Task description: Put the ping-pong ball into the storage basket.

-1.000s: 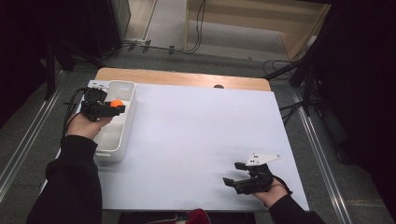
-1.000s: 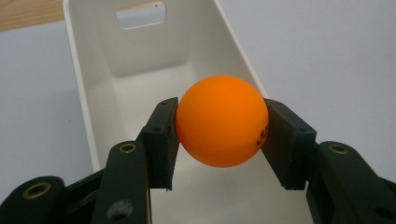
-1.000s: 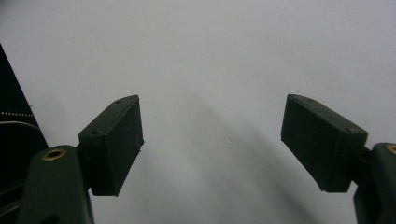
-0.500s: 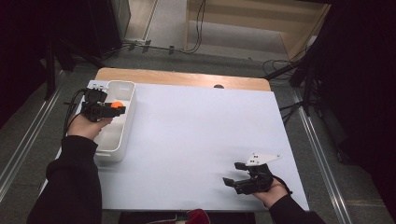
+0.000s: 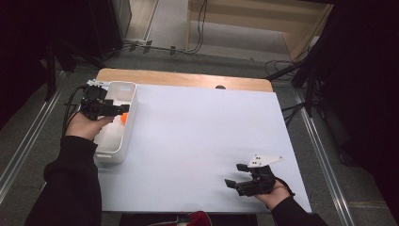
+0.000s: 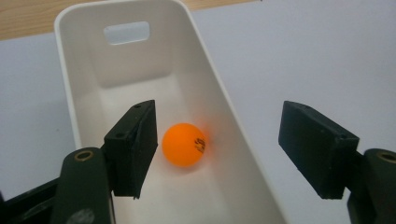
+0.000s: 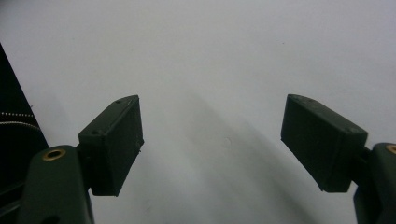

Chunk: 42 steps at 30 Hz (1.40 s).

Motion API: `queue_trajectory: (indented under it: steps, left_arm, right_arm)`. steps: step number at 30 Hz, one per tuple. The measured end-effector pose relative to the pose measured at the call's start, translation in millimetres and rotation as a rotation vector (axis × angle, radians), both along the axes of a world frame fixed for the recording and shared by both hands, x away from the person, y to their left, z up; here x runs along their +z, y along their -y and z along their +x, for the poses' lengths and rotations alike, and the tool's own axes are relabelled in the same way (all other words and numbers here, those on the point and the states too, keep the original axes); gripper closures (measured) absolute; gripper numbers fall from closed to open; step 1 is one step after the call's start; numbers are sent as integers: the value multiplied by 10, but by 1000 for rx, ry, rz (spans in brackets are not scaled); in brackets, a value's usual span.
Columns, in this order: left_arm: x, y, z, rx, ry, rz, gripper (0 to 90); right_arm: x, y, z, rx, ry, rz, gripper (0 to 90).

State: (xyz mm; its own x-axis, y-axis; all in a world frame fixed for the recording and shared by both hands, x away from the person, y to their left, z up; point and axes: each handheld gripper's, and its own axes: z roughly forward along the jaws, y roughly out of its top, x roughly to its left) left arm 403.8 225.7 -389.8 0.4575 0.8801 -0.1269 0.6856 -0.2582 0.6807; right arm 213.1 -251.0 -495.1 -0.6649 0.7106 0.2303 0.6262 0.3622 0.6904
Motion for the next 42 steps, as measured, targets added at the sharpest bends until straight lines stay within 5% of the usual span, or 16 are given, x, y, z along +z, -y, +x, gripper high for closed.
queue_trajectory:
  steps: [19, 42]
  left_arm:
    - [168, 269, -131, -148, 1, -90, 234]
    - [109, 601, -229, -282, -4, -132, 233]
  right_arm:
    - [4, 2, -4, -7, -1, 3, 195]
    - [8, 13, -4, -7, 1, 6, 196]
